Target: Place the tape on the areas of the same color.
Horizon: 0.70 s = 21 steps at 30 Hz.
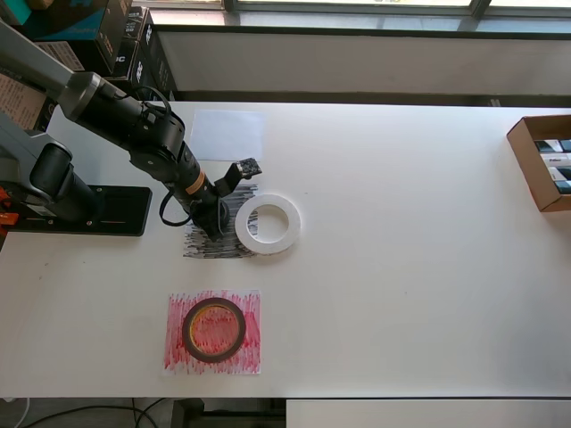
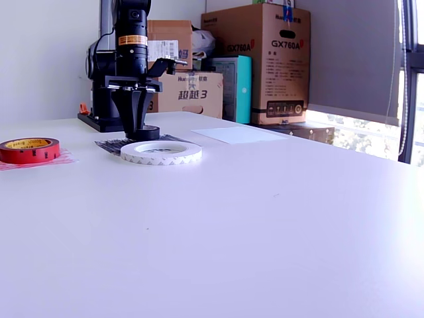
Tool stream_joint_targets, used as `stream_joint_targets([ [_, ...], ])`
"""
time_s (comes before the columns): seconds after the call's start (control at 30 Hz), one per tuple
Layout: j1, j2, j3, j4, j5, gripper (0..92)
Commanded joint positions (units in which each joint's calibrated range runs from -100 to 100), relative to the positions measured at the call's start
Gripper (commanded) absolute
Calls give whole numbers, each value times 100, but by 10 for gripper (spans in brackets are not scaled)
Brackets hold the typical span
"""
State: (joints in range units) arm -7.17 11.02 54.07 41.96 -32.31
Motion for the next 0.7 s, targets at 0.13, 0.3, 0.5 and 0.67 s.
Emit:
stream_joint_targets([
  [0.13, -31, 21, -23, -204, 285, 0],
  [0.3, -31, 21, -32, -314, 309, 0],
  [0.5, -39, 21, -23, -314, 317, 7],
  [0.67, -39, 21, -23, -314, 317, 126],
])
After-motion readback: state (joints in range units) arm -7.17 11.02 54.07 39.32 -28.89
